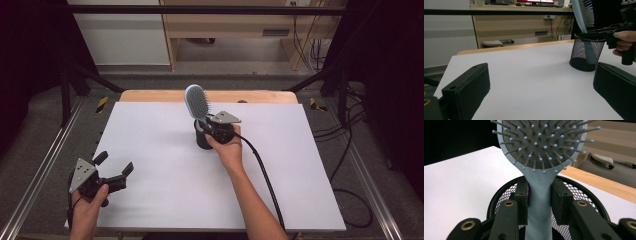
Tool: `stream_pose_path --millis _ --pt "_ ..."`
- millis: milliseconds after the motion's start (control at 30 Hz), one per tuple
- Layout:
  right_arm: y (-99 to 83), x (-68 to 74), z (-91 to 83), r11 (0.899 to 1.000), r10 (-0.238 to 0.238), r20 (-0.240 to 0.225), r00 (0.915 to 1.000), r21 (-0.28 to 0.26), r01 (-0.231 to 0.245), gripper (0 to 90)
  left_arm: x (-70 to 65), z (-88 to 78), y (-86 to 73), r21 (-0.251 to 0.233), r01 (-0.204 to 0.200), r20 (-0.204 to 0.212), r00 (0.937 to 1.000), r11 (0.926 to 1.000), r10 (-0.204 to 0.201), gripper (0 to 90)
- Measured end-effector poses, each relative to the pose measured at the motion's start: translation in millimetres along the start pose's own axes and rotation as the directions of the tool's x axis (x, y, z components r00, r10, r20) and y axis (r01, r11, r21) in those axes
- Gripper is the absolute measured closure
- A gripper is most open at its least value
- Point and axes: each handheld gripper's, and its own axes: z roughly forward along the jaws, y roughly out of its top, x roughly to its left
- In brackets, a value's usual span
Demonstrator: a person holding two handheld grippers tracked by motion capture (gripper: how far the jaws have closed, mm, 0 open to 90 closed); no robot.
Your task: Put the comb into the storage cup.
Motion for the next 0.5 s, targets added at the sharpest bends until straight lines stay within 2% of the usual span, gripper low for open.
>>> stream_pose_path --millis 500 --pt "-0.3 0.2 0.1 1.000 -0.011 0.000 0.9999 0.005 0.011 69.2 0.0 0.0 0.1 0.001 -0.003 0.000 1.0000 1.0000 0.003 0.9"
